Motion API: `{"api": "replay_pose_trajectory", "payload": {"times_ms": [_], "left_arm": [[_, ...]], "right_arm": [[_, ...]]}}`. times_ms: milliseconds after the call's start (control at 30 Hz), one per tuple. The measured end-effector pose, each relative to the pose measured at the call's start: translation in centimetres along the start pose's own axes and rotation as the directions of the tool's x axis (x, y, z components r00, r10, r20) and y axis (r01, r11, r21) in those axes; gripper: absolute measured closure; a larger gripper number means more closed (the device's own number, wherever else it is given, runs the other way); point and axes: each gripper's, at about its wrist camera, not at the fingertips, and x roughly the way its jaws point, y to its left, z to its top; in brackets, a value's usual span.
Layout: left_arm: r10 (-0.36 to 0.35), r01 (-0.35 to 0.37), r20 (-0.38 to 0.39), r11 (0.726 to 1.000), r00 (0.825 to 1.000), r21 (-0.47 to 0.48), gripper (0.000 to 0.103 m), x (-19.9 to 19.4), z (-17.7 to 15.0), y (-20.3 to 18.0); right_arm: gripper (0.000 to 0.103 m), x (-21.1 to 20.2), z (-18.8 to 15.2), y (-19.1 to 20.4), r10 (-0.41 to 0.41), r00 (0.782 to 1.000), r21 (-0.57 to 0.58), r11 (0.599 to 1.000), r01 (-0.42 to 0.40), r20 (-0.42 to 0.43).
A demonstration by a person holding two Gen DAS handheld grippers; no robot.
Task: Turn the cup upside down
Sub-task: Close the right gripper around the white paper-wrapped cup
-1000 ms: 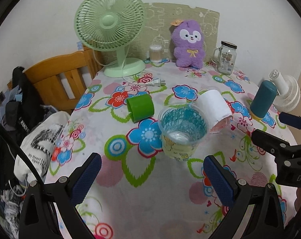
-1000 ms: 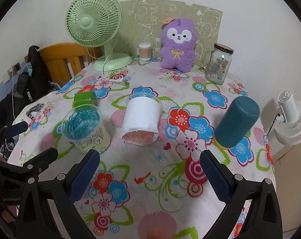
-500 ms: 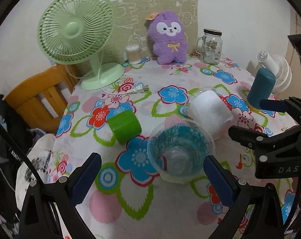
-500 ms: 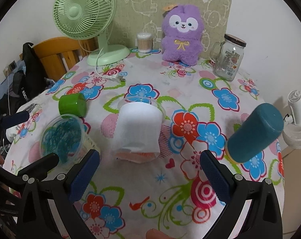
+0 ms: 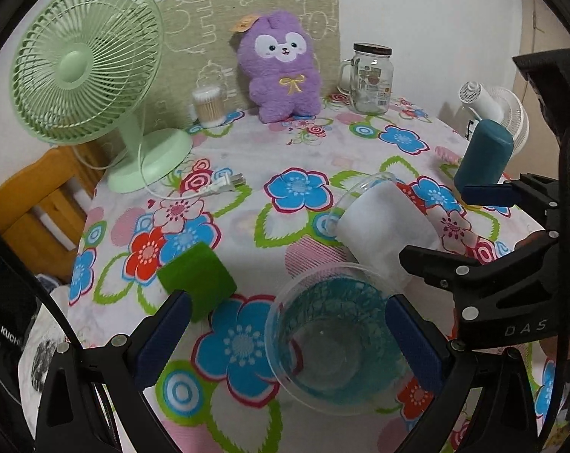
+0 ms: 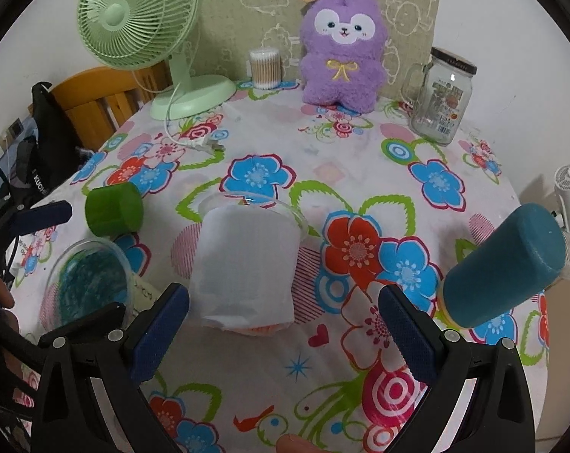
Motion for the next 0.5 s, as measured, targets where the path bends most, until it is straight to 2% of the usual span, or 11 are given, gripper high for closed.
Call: {"api": "replay_pose_trajectory", "payload": {"times_ms": [67, 267, 367, 500], "left_arm": [[-0.018, 0.018, -0.005, 1.000, 1.000, 0.022, 0.000, 0.3, 0.2, -0.1], [-0.008, 0.010, -0.020, 0.997, 1.000, 0.075, 0.000, 0.8, 0.3, -0.3], [-0.014, 0.016, -0.032, 0.996, 0.999, 0.086, 0.000, 1.1, 0.2, -0.4], [-0.015, 0.019, -0.039, 0.994, 0.999, 0.108, 0.000, 1.3, 0.1, -0.7]], "right_arm": [[0.002, 0.5, 0.0, -0.2, 0.019, 1.000, 0.004, 1.000, -0.019, -0.012], [0.003, 1.4, 0.2, -0.2, 0.058, 0.998, 0.014, 0.998, -0.058, -0.023], [0.015, 1.5, 0.3, 0.2, 0.085, 0.996, 0.007, 0.996, -0.084, -0.022], [0.026, 1.8, 0.4, 0.8, 0.116, 0.993, -0.009, 0.993, -0.117, -0.026]]}}
